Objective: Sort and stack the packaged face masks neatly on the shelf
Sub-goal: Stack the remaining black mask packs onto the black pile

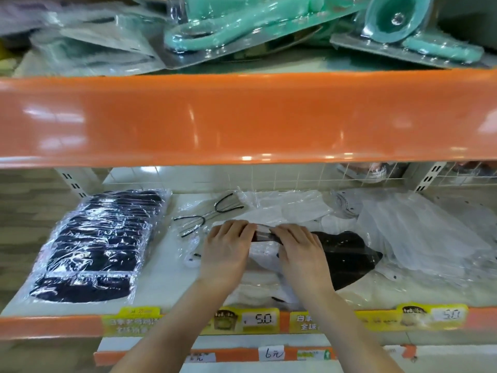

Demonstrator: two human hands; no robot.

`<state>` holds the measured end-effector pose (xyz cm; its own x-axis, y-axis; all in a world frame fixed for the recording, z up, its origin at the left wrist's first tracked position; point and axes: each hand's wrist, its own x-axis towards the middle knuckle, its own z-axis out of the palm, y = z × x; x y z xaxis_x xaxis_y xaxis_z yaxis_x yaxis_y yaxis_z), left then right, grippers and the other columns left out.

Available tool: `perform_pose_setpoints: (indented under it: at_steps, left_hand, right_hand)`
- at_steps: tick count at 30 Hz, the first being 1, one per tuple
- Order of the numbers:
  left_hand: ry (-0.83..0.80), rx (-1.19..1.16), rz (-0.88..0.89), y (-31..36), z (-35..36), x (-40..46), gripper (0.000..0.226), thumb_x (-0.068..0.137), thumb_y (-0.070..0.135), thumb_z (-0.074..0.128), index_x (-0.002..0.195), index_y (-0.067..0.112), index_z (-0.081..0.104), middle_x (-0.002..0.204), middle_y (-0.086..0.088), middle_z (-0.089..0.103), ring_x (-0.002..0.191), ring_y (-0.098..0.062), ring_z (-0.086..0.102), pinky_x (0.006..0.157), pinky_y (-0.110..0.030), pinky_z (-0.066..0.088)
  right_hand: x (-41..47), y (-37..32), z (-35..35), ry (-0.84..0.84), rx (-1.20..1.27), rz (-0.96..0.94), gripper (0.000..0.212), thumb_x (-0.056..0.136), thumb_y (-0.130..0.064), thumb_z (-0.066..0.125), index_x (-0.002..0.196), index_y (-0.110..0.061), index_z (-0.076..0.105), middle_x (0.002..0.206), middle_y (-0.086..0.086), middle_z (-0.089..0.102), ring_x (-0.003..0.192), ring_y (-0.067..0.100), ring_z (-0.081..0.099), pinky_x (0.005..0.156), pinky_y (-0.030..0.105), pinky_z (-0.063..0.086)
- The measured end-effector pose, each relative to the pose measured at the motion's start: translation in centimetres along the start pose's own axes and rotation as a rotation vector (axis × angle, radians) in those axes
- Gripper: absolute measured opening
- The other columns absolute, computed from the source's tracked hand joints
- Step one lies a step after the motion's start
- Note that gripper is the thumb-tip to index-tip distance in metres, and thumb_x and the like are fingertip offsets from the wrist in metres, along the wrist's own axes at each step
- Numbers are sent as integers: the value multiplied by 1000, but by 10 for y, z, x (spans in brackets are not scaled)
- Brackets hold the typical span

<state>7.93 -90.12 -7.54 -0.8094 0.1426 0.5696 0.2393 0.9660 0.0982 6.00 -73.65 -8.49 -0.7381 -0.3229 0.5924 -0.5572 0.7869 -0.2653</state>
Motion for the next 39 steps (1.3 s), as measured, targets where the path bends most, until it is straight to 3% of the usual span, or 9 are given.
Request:
perform_pose_setpoints:
  at_steps: [3, 8, 13, 17, 21, 27, 30, 35, 39]
  left_hand:
    - [56, 36, -14, -23, -10, -9, 25, 71, 9, 61, 93, 14, 71, 91, 1, 70, 82, -21, 67, 69, -31, 49]
    - [122, 69, -54, -67, -26, -28, 30, 76, 7, 52, 99, 12, 71, 101, -1, 70, 94, -22, 66, 78, -33, 48]
    - [133, 124, -86, -105, -38, -50, 29, 74, 5, 61, 100, 11, 72, 101, -3, 70, 95, -24, 67, 83, -32, 43]
    - [112, 142, -139, -127, -48, -63, 27, 79, 13, 53, 98, 12, 73, 100, -2, 71, 96, -23, 67, 83, -33, 44]
    - [101, 150, -168, -151, -60, -79, 30, 79, 15, 51, 99, 11, 72, 103, -2, 70, 99, -23, 65, 84, -34, 45]
    - [100, 165, -197, -189, -75, -113, 32, 75, 16, 49, 96, 9, 72, 103, -4, 70, 97, -26, 65, 83, -34, 43]
    - [119, 165, -201, -207, -81, -130, 30, 73, 13, 51, 95, 8, 72, 101, -4, 70, 96, -26, 64, 81, -34, 43]
    - [153, 145, -177, -233, -91, -151, 31, 75, 12, 48, 94, 7, 71, 100, -5, 70, 95, -25, 61, 80, -34, 42]
    - [148, 132, -136, -251, -96, -166, 31, 71, 6, 49, 92, 8, 72, 99, -4, 69, 94, -22, 57, 78, -33, 42]
  right_hand:
    - [4, -19, 14, 19, 72, -93, 40, 68, 6, 69, 103, -11, 66, 102, 5, 63, 92, 24, 62, 77, 40, 53]
    - [15, -54, 34, 48, 146, -199, 37, 74, -6, 45, 103, -14, 66, 100, -1, 62, 90, 20, 60, 78, 31, 45]
    - [25, -82, 55, 5, 145, -301, 42, 70, -7, 46, 104, -15, 69, 101, -2, 65, 92, 19, 61, 83, 29, 42]
    - [31, -105, 71, -19, 167, -337, 44, 70, -9, 47, 108, -18, 67, 102, -3, 65, 95, 18, 58, 85, 28, 41]
    - [33, -130, 86, -65, 208, -362, 65, 63, 0, 66, 120, -28, 50, 104, -6, 64, 97, 17, 59, 86, 29, 42]
    - [31, -174, 101, -107, 192, -387, 44, 73, -9, 45, 107, -19, 69, 105, -3, 63, 98, 18, 55, 89, 31, 38]
    - [27, -192, 106, -191, 219, -407, 43, 74, -6, 56, 115, -20, 62, 111, -2, 58, 101, 18, 52, 90, 30, 37]
    - [22, -223, 115, -210, 229, -371, 40, 78, -10, 47, 113, -20, 65, 112, -3, 58, 104, 17, 53, 87, 30, 41]
    - [14, -234, 126, -312, 182, -351, 45, 74, -19, 70, 118, -22, 60, 116, -3, 53, 106, 19, 53, 85, 33, 48]
